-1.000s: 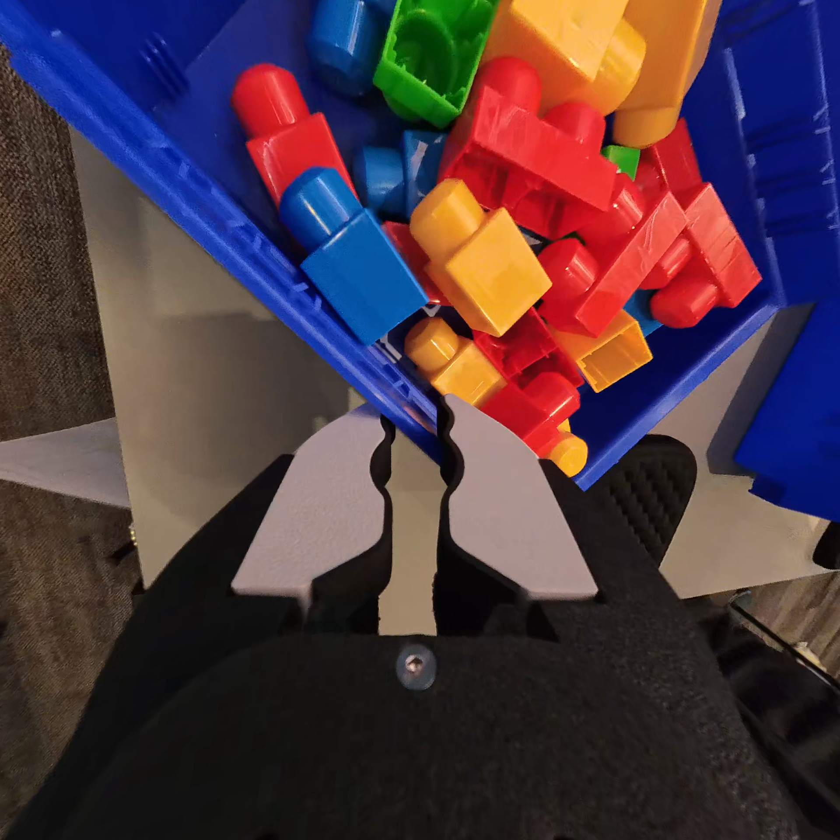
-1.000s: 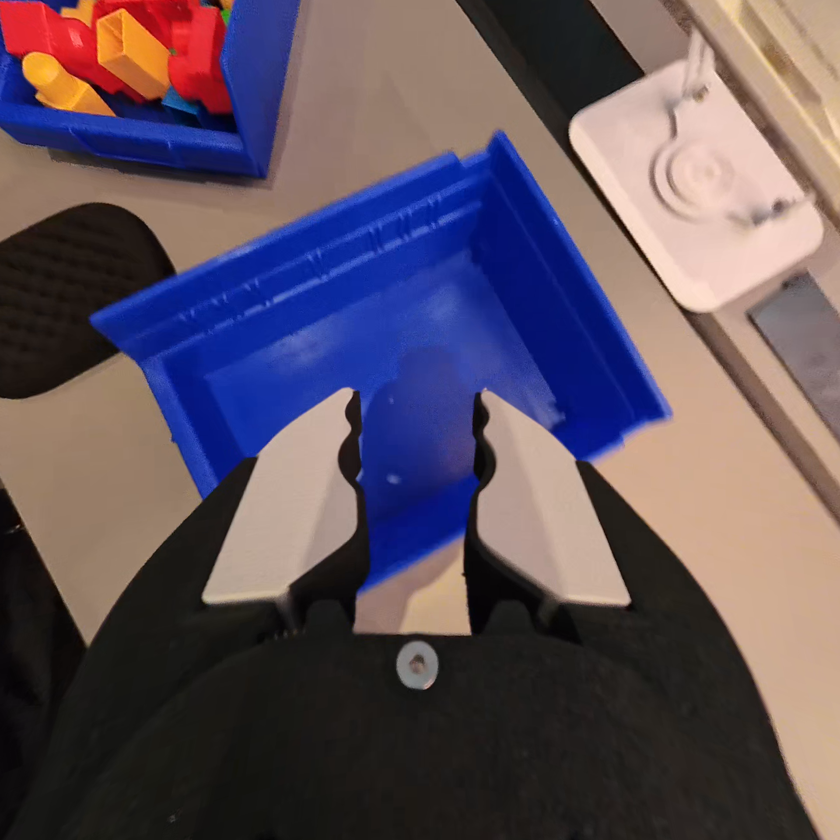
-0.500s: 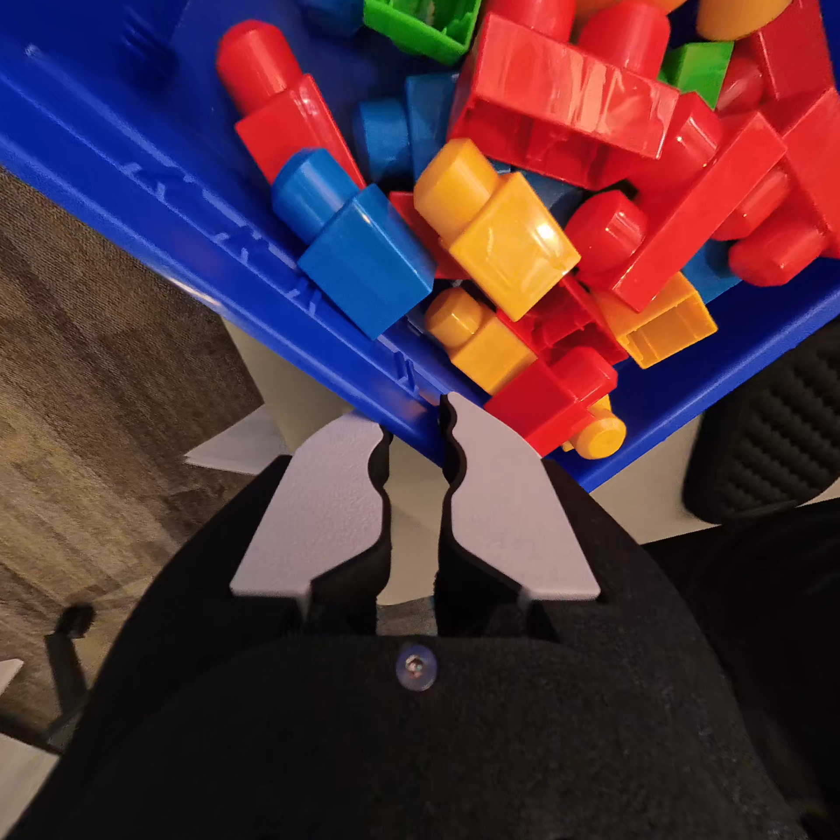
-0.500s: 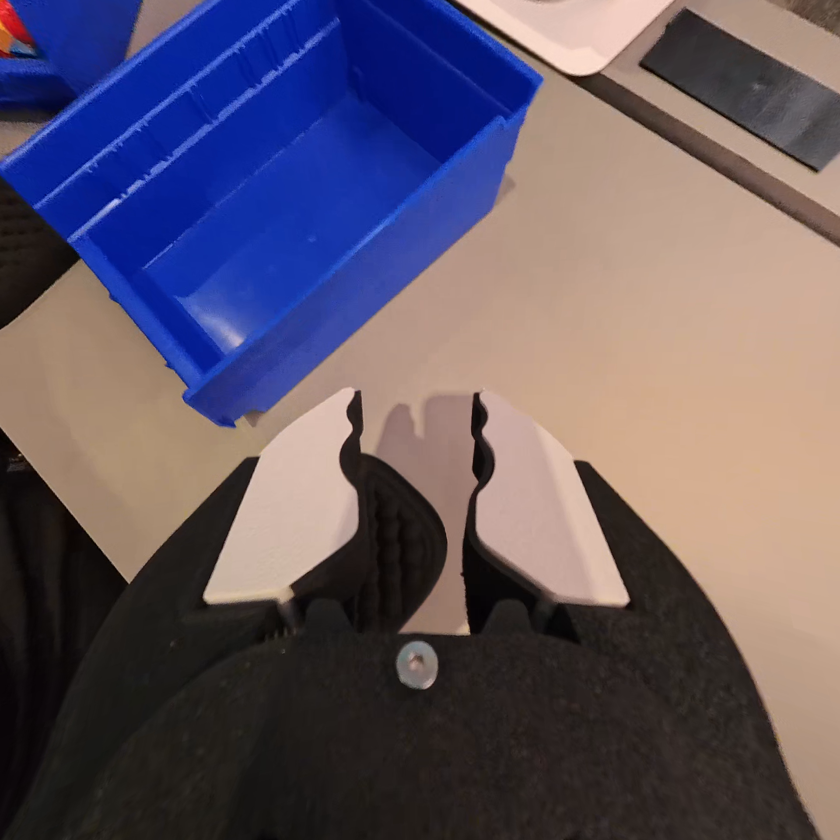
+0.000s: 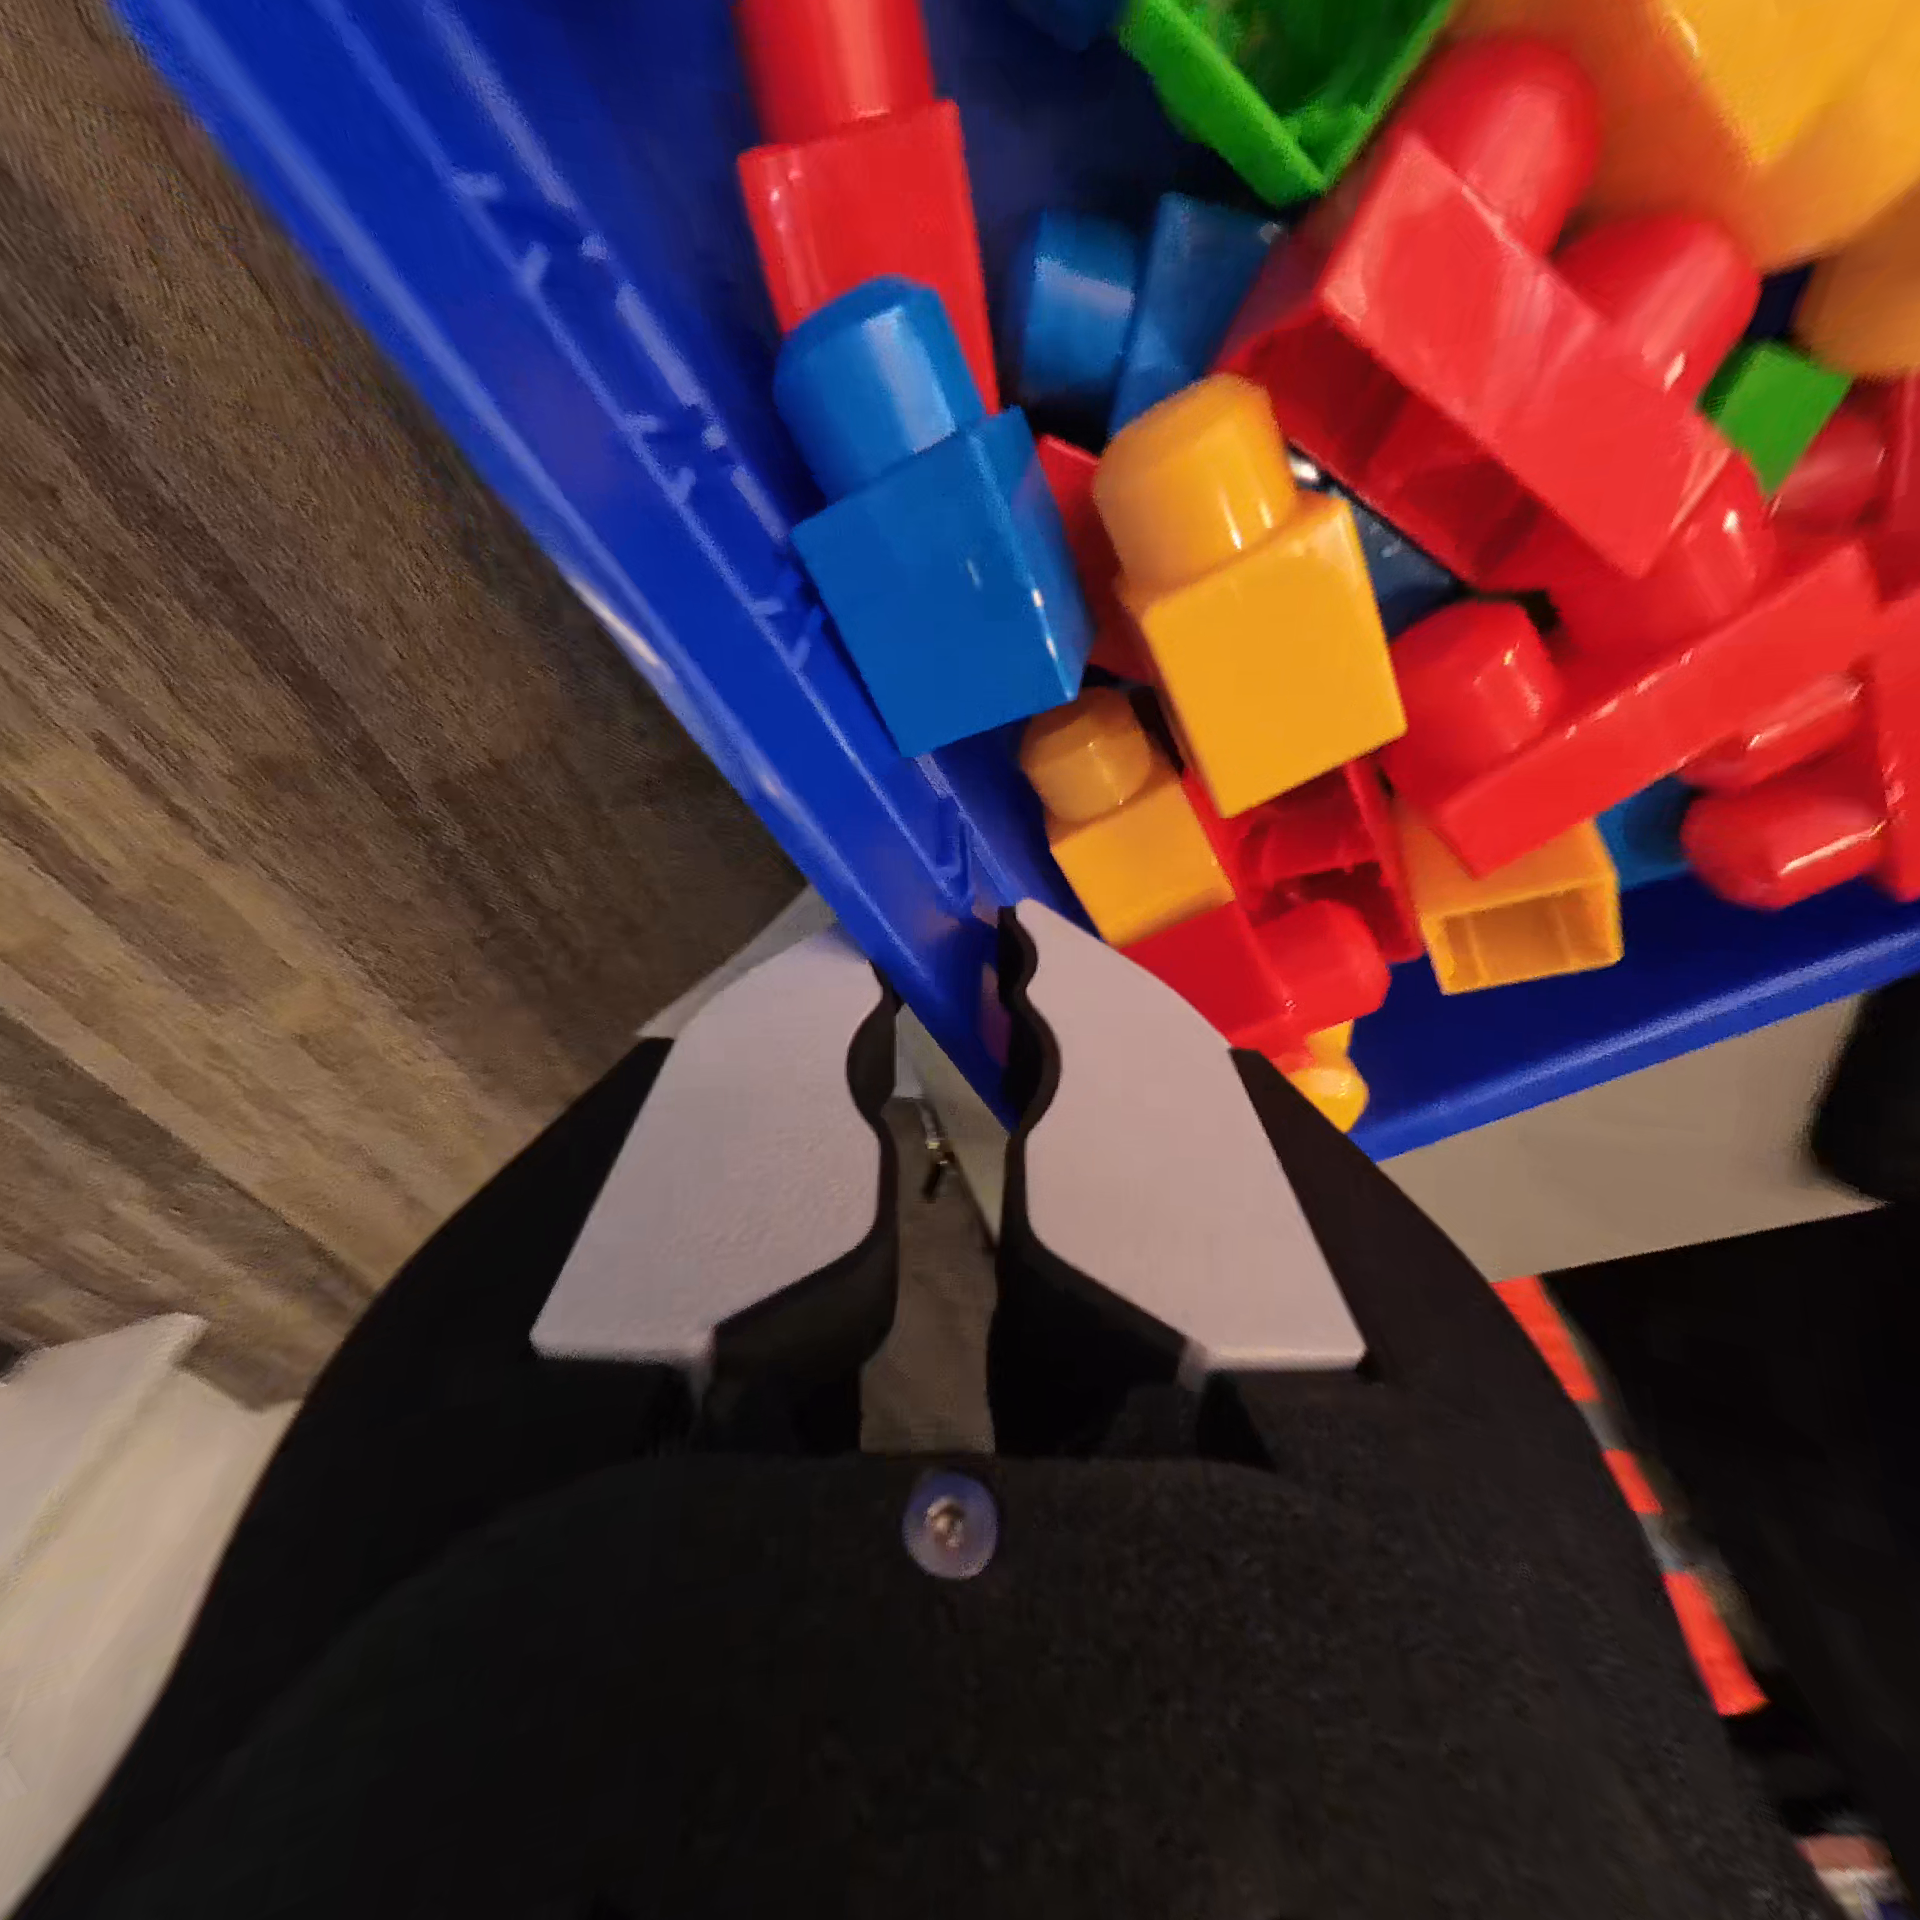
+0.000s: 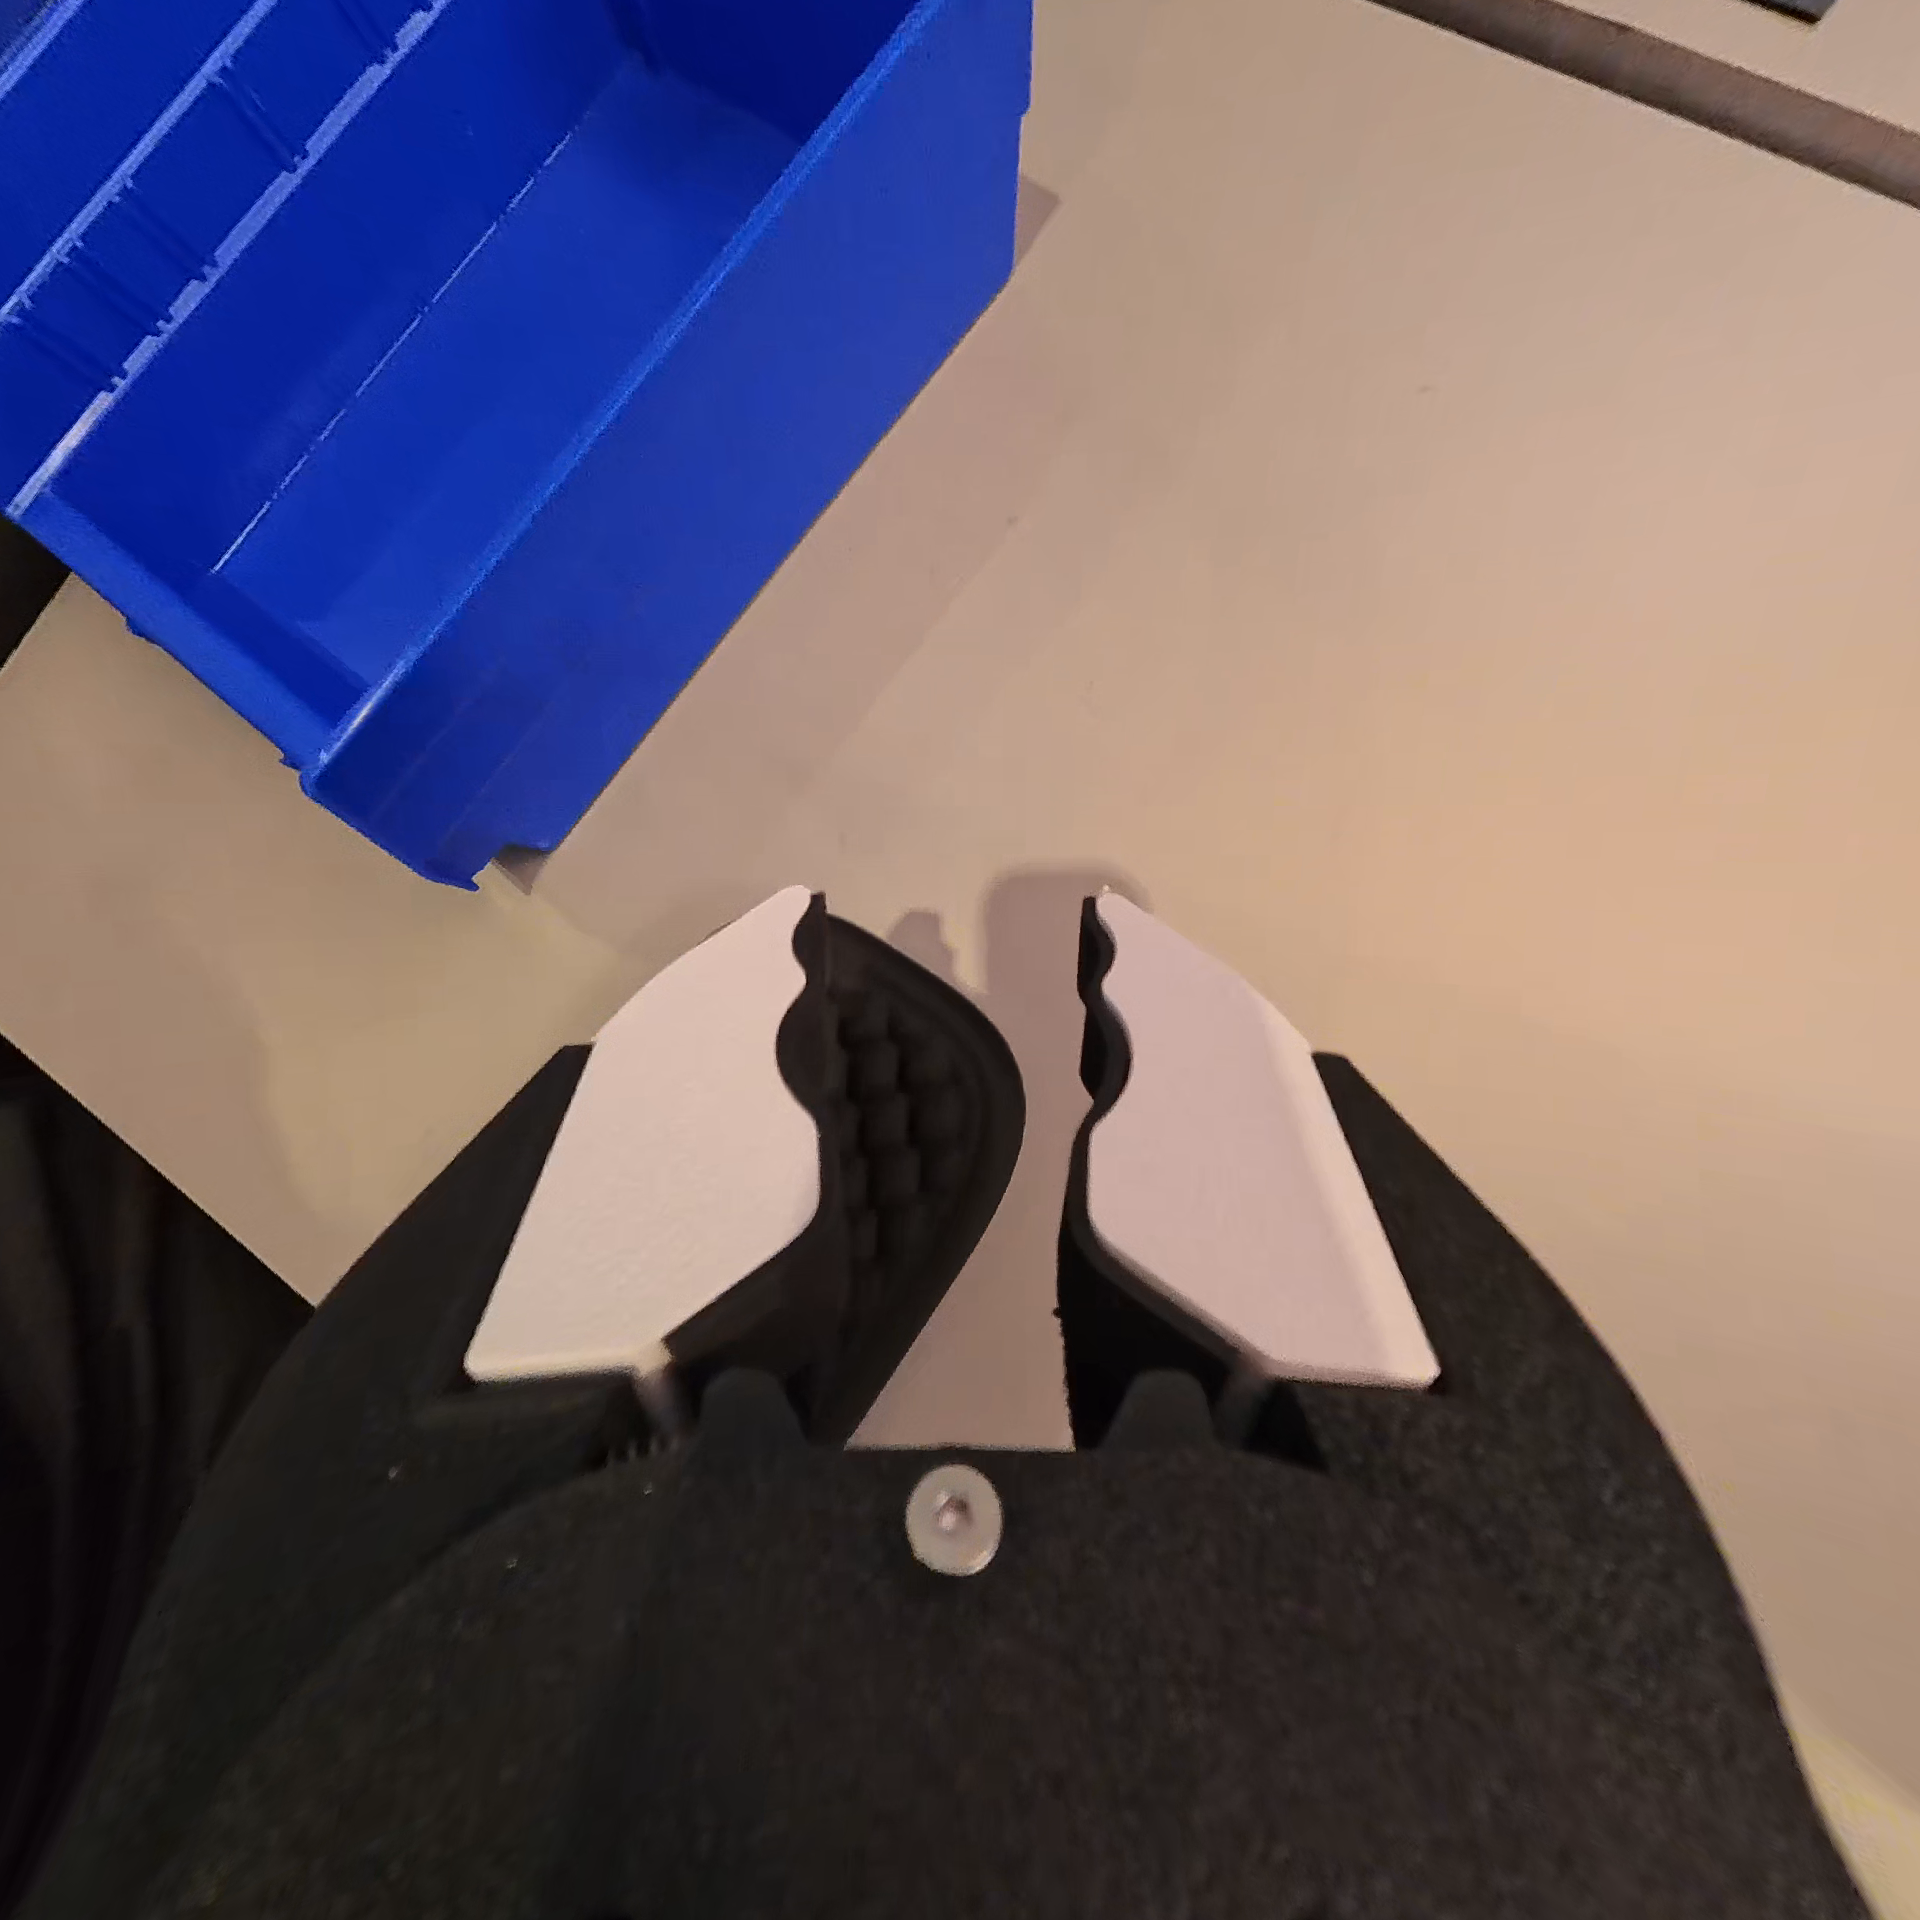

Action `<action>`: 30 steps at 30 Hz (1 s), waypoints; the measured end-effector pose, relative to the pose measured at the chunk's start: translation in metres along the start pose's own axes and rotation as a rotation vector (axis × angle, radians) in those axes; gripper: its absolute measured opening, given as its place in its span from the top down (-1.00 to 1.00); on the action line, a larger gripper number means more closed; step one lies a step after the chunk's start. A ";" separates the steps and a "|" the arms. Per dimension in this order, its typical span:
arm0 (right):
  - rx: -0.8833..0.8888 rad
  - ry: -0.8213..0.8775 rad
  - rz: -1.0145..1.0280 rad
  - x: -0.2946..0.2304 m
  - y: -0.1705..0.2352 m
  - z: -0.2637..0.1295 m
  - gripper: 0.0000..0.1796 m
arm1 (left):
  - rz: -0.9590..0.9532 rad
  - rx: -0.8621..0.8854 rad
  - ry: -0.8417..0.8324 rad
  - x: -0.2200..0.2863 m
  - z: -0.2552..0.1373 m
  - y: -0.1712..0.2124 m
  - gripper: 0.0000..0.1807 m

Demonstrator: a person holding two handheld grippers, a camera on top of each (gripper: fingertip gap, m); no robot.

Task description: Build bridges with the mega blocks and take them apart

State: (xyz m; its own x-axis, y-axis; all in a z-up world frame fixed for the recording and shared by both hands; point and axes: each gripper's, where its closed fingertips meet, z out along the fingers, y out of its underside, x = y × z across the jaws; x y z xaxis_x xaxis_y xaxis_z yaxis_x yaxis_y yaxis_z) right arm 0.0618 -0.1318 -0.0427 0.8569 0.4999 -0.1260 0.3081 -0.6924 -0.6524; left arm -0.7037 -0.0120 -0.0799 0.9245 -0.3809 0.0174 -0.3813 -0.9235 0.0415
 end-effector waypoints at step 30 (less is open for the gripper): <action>0.012 -0.028 0.038 -0.002 0.021 -0.001 0.51 | -0.189 0.093 0.029 0.002 0.017 0.006 0.95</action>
State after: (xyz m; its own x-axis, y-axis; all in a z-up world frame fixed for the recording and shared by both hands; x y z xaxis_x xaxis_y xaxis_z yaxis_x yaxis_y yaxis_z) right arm 0.0673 -0.1483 -0.0553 0.8559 0.4879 -0.1714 0.2705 -0.7049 -0.6557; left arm -0.7044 -0.0187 -0.0965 0.9787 -0.2000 0.0466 -0.1980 -0.9791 -0.0457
